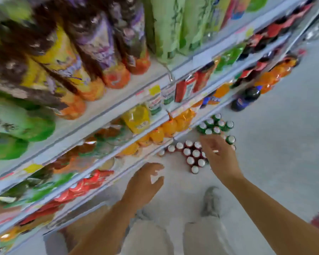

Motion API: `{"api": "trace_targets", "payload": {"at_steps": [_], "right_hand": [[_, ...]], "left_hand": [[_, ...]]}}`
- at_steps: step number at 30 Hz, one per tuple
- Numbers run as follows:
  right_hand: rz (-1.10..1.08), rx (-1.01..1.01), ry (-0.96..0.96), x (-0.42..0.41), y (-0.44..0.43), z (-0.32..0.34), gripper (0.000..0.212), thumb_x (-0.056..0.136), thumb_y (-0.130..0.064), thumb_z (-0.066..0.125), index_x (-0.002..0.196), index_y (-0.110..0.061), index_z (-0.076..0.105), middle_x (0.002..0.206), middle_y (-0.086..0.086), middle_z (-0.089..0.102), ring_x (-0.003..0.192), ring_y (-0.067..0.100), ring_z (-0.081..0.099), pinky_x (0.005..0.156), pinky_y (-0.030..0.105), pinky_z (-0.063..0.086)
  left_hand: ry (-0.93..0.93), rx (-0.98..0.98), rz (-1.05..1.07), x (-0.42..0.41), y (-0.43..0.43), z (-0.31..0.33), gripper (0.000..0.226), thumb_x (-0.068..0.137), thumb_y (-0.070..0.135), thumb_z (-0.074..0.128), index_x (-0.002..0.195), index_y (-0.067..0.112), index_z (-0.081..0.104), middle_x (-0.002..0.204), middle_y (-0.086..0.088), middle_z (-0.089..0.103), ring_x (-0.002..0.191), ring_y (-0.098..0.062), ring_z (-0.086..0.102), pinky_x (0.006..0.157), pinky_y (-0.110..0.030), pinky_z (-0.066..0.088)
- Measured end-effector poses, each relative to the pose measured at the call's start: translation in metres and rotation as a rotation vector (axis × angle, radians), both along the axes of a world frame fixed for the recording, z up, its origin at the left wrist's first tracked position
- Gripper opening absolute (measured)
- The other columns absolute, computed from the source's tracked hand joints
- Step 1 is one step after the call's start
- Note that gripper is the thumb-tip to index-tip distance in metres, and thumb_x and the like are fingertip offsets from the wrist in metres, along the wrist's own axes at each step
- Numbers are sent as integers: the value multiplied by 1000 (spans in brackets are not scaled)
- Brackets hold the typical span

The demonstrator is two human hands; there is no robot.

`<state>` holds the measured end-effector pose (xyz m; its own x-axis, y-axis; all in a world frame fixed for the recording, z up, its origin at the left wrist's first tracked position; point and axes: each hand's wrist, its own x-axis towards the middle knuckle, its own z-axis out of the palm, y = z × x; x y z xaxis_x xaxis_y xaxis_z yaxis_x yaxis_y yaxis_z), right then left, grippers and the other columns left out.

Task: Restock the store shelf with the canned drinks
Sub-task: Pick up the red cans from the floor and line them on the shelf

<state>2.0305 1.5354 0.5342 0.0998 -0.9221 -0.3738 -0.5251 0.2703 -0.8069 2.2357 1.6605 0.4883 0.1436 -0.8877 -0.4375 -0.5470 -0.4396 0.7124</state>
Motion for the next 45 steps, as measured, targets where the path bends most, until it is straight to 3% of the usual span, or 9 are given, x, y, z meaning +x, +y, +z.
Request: {"api": "trace_targets", "payload": {"at_steps": [4,8,15,19,23,29,32,38,45], "right_hand": [[-76,208,193,-59,7,-148,15,93,-25,55,101,-36,59,91,-9,63,81,12,59,72,28,45],[-84,397,250,-95,22,-302,21,89,-30,59,109,-39,60,100,-8,65,91,16,62,79,46,55],[72,471,407,-109,27,-516,52,91,-38,55,140,-39,37,134,0,47,109,20,56,83,31,46],[133,419,377,-103,21,-592,70,88,-33,63,147,-39,26,136,3,42,117,24,50,87,27,37],[147,422,338,-99,24,-628,78,83,-33,70,146,-42,25,139,2,42,122,24,49,95,31,39],[147,301,356,-99,28,-646,73,77,-31,76,136,-42,33,130,-1,52,109,22,58,84,31,47],[150,295,387,-102,29,-645,69,76,-32,76,133,-38,37,121,-1,59,105,23,59,79,28,44],[134,296,449,-115,39,-632,65,74,-36,75,128,-39,38,113,-1,63,99,24,60,74,26,40],[59,311,438,-119,44,-571,67,72,-34,78,128,-31,42,108,-2,61,98,23,59,76,27,43]], "left_hand": [[18,215,-2,-38,-11,-138,27,76,38,60,99,49,53,112,12,64,93,-7,63,86,-33,52],[-24,337,-49,-66,-27,-285,33,86,29,69,118,31,59,119,9,60,90,-5,61,82,-23,48],[-110,368,-133,-99,-66,-488,59,87,40,68,140,31,43,129,1,54,106,-15,59,92,-34,48],[-127,255,-258,-116,-97,-558,78,86,37,69,151,40,25,138,0,46,119,-20,52,96,-40,47],[-138,128,-397,-134,-123,-586,87,85,29,71,152,44,17,135,-4,44,122,-24,50,95,-40,48],[-304,29,-440,-139,-127,-608,89,84,28,74,149,49,17,127,-4,46,107,-26,59,78,-41,53],[-334,-29,-424,-140,-121,-611,85,83,25,74,148,46,24,121,-2,51,108,-25,58,80,-44,55],[-267,-29,-302,-158,-121,-618,66,78,29,80,132,31,42,124,-2,55,115,-26,55,84,-46,54],[-135,113,-197,-123,-95,-551,60,71,44,81,121,35,49,116,8,62,104,-19,60,80,-29,45]]}}
